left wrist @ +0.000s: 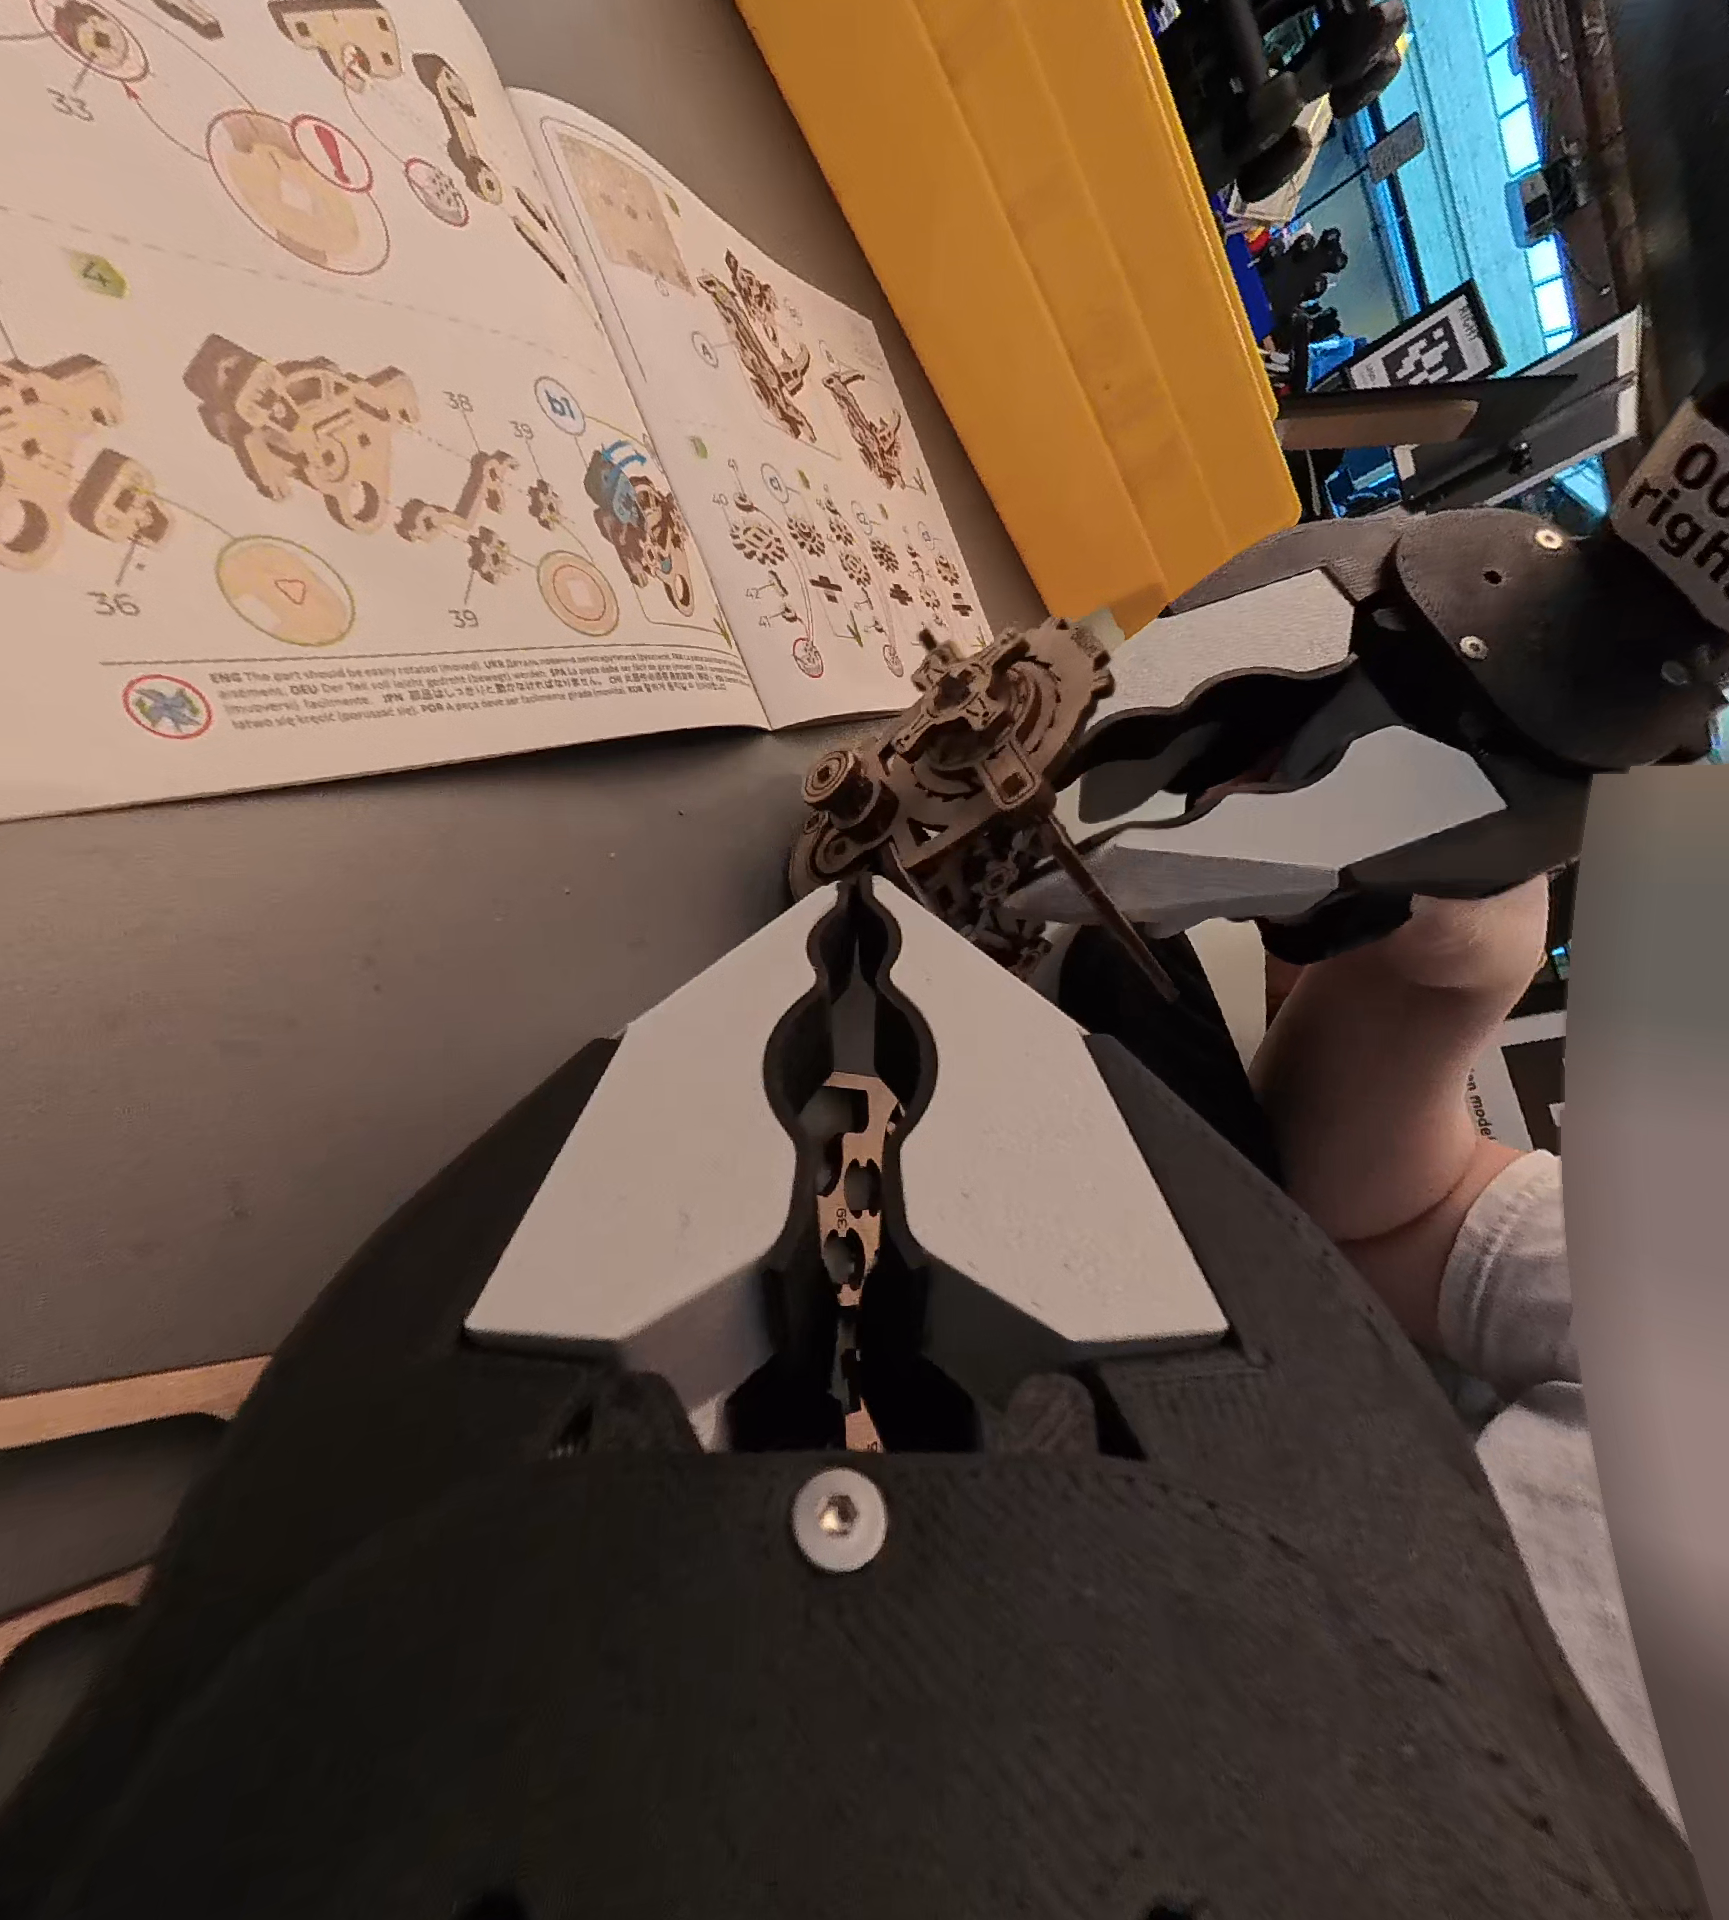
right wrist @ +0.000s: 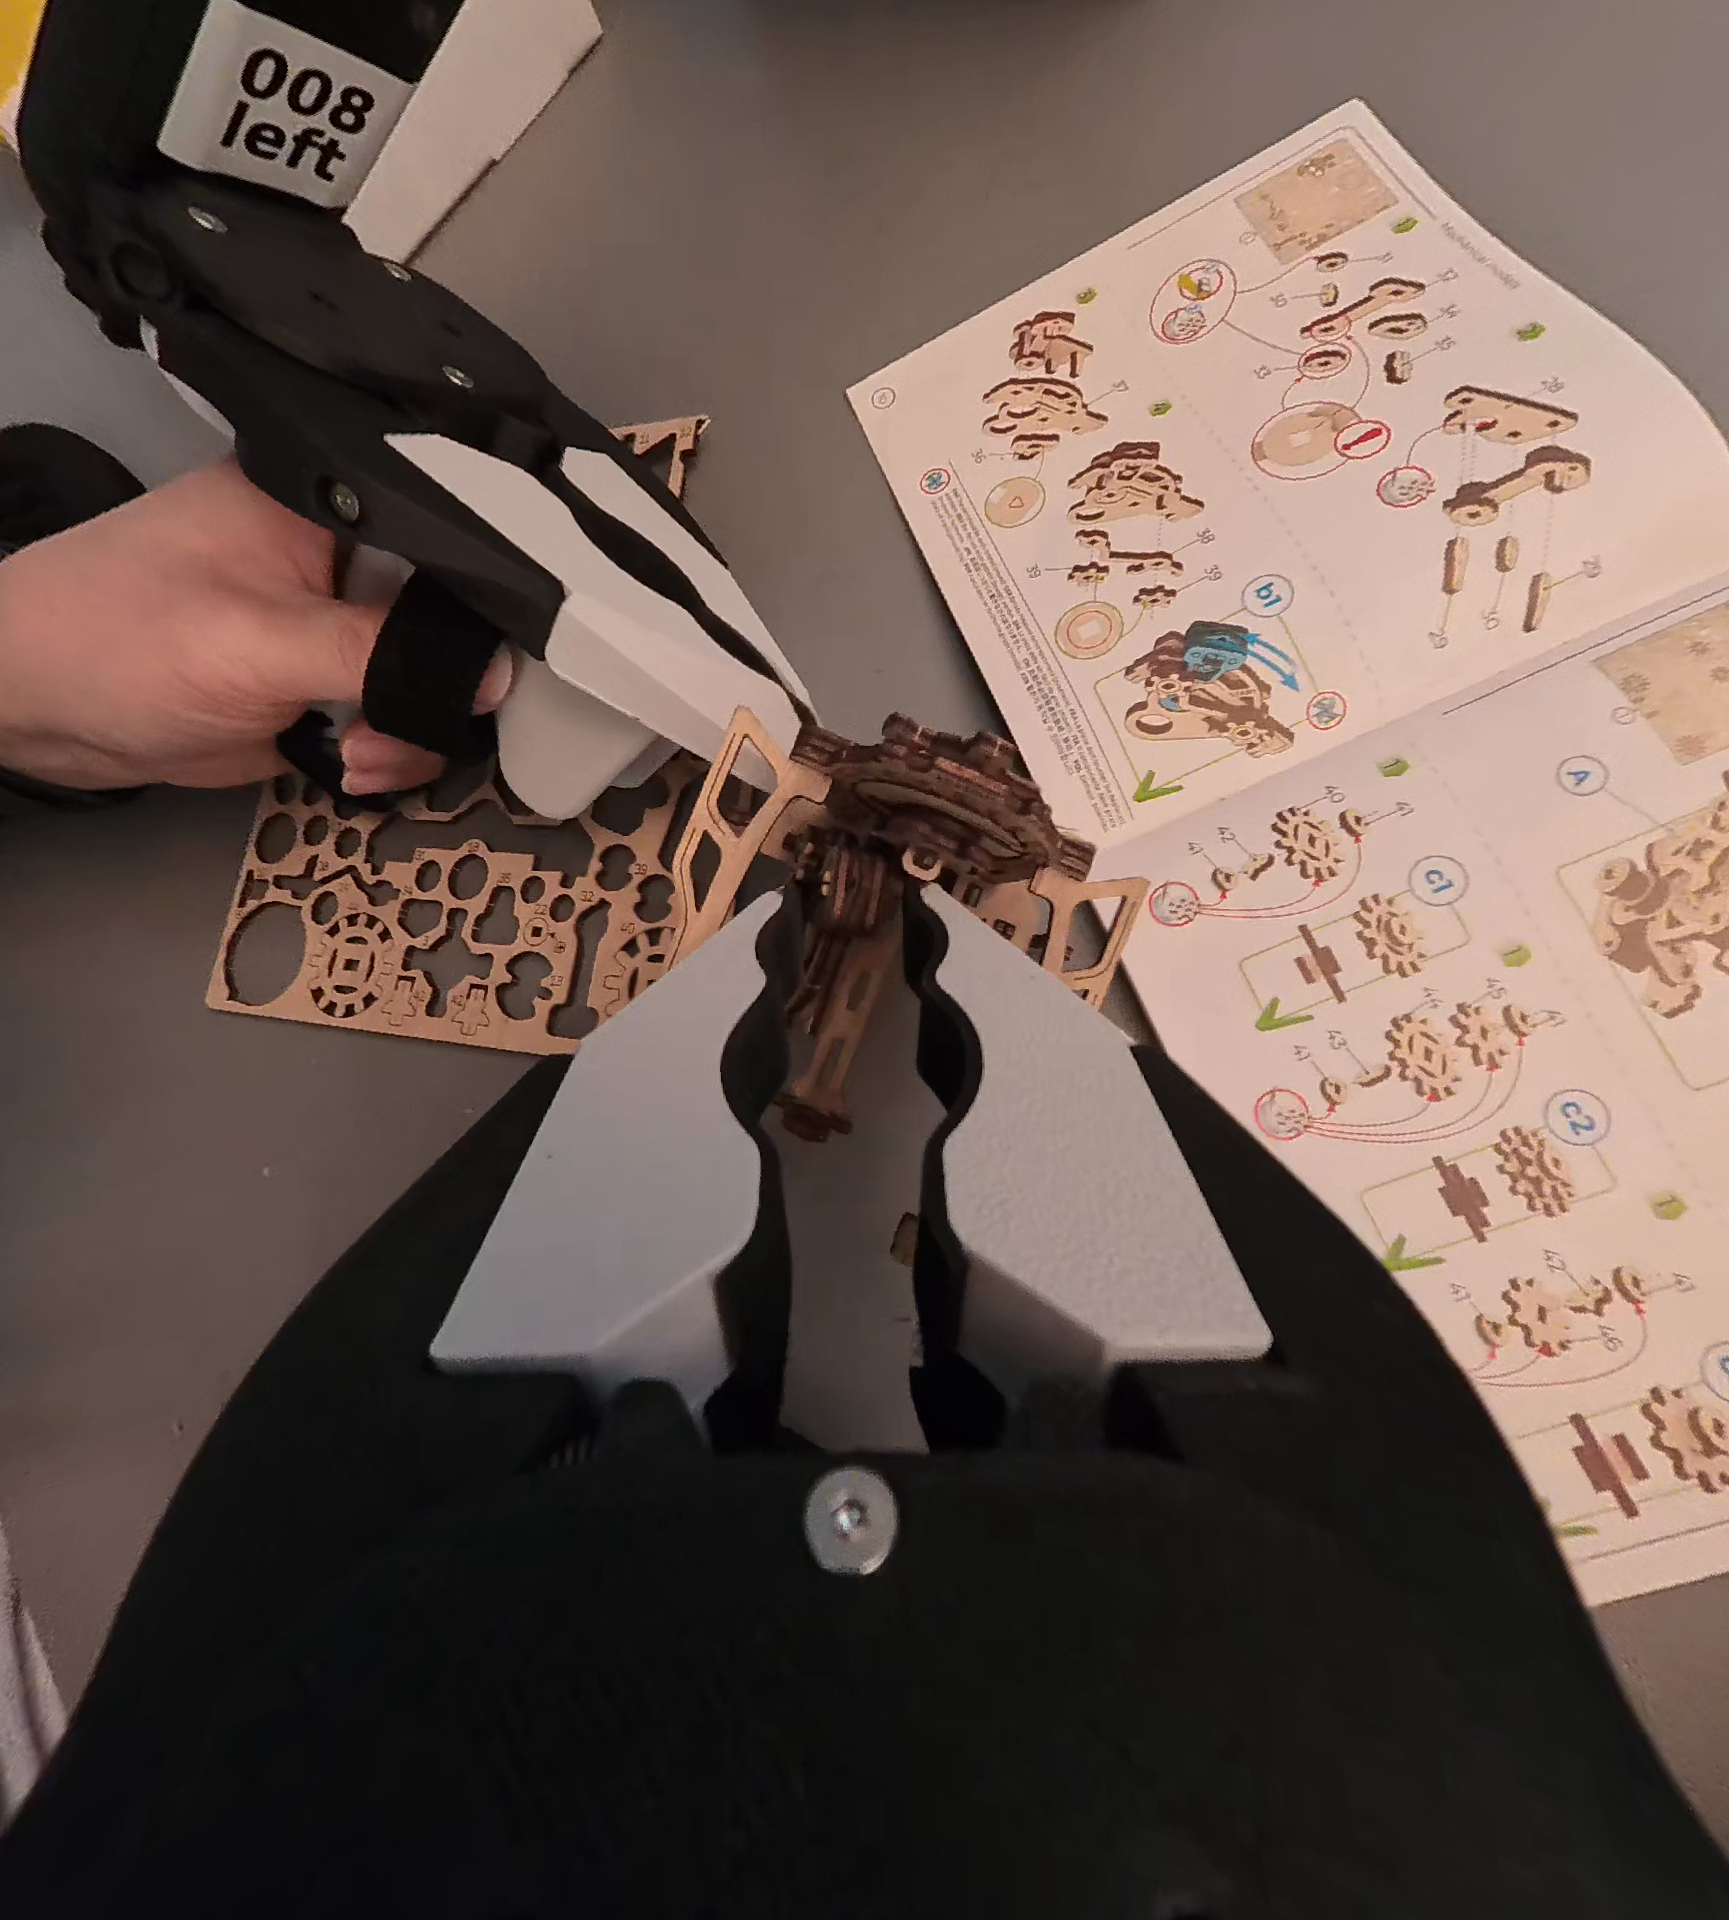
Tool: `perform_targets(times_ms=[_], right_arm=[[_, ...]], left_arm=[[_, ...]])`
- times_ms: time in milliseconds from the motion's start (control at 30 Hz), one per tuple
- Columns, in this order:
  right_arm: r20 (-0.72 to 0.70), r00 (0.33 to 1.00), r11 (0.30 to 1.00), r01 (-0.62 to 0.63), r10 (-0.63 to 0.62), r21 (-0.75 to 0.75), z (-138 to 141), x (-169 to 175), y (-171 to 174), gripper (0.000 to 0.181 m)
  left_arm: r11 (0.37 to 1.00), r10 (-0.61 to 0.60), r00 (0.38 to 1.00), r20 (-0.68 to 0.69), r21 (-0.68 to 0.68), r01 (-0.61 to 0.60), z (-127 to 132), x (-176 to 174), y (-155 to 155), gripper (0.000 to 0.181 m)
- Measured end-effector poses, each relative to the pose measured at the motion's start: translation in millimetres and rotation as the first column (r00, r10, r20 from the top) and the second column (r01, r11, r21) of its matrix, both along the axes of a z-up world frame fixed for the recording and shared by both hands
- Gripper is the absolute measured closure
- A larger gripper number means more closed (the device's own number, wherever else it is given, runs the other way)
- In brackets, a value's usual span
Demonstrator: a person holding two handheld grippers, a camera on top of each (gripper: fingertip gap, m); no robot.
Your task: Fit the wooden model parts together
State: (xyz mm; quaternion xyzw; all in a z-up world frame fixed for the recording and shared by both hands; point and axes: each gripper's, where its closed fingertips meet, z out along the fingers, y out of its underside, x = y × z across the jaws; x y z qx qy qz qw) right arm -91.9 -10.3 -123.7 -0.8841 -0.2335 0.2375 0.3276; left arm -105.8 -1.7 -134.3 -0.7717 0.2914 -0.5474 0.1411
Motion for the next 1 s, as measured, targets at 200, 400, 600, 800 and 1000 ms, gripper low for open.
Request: perform_targets(times_ms=[200, 400, 600, 800, 1000], right_arm=[[-0.062, 0.997, 0.999, 0.038, -0.038, -0.008, 2.3, 4.5, 2.4, 0.167], [-0.011, 1.000, 1.000, 0.018, -0.018, -0.022, 1.6, 5.0, -1.0, 0.169], [0.080, 0.997, 0.999, 0.009, -0.012, 0.042, 3.6, 5.4, -0.7, 0.169], [0.251, 0.968, 0.983, -0.074, 0.030, 0.169, -0.3, 6.5, 0.4, 0.168], [0.136, 0.991, 0.990, -0.022, 0.002, 0.143, 1.5, 5.4, -0.2, 0.168]], left_arm=[[0.999, -0.017, 1.000, -0.011, 0.031, 0.017, -0.6, 1.8, -3.4, 0.181], [0.999, -0.023, 0.999, -0.024, 0.047, 0.024, -2.1, 3.2, -4.3, 0.181], [0.998, -0.023, 0.999, -0.028, 0.063, 0.025, -1.7, 3.9, -5.0, 0.181], [0.998, -0.013, 0.999, -0.030, 0.053, 0.015, -2.5, 3.1, -3.5, 0.181], [0.999, -0.016, 1.000, -0.017, 0.043, 0.017, -1.0, 2.9, -3.2, 0.181]])
